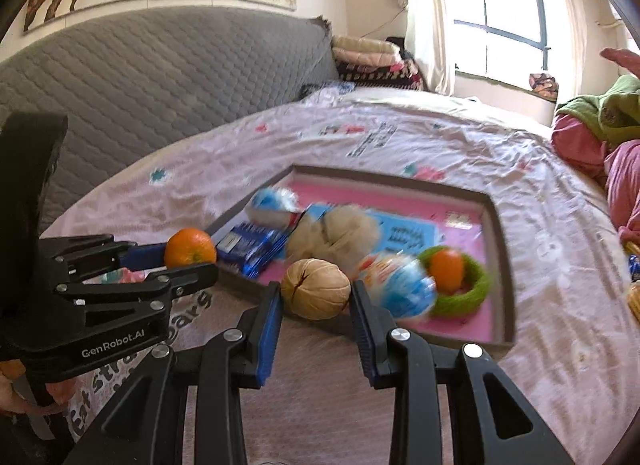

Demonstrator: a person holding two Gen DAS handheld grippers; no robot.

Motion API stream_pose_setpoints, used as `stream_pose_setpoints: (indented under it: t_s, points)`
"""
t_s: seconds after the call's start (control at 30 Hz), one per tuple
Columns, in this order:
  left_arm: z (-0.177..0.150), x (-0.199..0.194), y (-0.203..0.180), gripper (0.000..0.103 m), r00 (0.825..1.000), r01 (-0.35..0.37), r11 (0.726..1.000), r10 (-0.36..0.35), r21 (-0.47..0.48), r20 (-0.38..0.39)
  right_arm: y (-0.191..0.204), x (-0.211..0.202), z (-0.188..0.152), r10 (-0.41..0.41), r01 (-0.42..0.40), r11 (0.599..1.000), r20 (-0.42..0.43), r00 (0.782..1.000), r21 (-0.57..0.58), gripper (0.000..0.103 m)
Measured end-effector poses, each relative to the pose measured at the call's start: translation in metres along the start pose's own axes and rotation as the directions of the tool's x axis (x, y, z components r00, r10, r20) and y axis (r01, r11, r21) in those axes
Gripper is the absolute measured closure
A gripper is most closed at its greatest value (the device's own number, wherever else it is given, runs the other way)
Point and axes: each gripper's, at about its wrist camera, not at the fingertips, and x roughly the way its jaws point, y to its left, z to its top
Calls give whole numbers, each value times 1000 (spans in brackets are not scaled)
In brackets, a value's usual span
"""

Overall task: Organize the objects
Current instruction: 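Lift the orange and bun and carry both over the tray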

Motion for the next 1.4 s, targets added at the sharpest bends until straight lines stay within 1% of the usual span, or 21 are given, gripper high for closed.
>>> stream_pose_setpoints:
  t_s: [0.2,0.4,0.53,0.83,1.23,1.4]
  points:
    - [11,-4,-11,67,1000,0,1000,-1,16,18,-24,-13,8,-39,37,999,38,999,37,69]
    - [20,-5,-19,67,999,9,1000,-10,14,35,-50,-29,15,-96,91,994,81,992,68,69]
    - [25,-5,-23,67,999,16,1000,-17,16,42,-63,-33,16,-115,107,990,89,989,87,69]
    - [37,0,-30,67,998,28,999,-29,21,55,-67,-31,16,-138,131,988,92,986,76,69]
    - [43,18,-36,67,998,38,999,-39,27,49,-77,-14,8,-147,143,986,44,988,89,69]
    - [43,29,-35,67,999,39,999,-40,23,33,-79,-8,5,-149,146,985,30,988,87,69]
